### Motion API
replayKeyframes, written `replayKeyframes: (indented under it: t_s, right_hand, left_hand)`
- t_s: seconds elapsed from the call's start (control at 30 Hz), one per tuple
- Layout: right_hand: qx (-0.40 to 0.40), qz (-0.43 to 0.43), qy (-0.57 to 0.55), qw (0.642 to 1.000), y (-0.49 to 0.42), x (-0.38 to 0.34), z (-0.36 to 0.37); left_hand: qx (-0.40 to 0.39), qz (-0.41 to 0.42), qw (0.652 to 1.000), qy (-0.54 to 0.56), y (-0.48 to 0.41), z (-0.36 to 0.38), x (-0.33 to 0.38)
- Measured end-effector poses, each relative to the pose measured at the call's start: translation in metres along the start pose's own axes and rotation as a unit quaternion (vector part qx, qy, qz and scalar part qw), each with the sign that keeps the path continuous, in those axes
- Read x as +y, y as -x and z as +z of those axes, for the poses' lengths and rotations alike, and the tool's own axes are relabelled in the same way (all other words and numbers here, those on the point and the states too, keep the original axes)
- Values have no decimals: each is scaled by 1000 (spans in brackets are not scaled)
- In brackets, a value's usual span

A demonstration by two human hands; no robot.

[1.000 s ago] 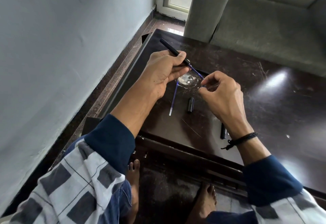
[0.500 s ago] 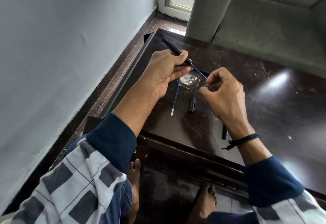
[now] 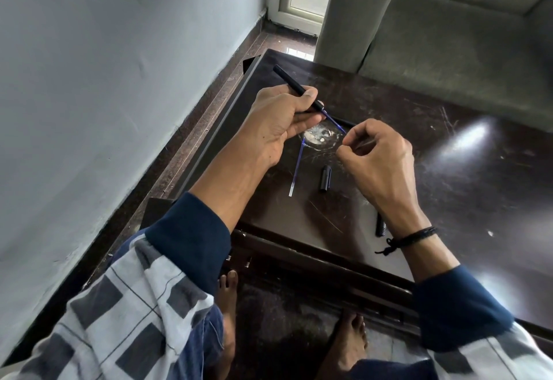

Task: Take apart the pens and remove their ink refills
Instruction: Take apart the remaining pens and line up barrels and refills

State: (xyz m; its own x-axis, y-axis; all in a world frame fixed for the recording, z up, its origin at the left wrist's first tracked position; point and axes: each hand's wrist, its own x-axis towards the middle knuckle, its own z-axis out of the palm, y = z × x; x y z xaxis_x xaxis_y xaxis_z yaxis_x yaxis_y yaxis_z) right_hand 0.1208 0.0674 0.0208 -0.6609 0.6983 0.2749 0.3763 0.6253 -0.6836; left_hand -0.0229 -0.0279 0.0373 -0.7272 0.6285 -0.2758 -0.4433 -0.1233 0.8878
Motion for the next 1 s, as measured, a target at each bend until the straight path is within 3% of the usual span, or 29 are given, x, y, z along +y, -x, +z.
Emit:
replayKeyframes:
  t_s: [0.3, 1.0]
  right_hand:
    - [4, -41, -13, 999, 0, 1, 0]
    - [35, -20, 2, 999, -3, 5, 2]
  left_hand:
    - [0, 4, 1000, -9, 0, 0, 0]
    - [3, 2, 1000, -17, -1, 0, -1]
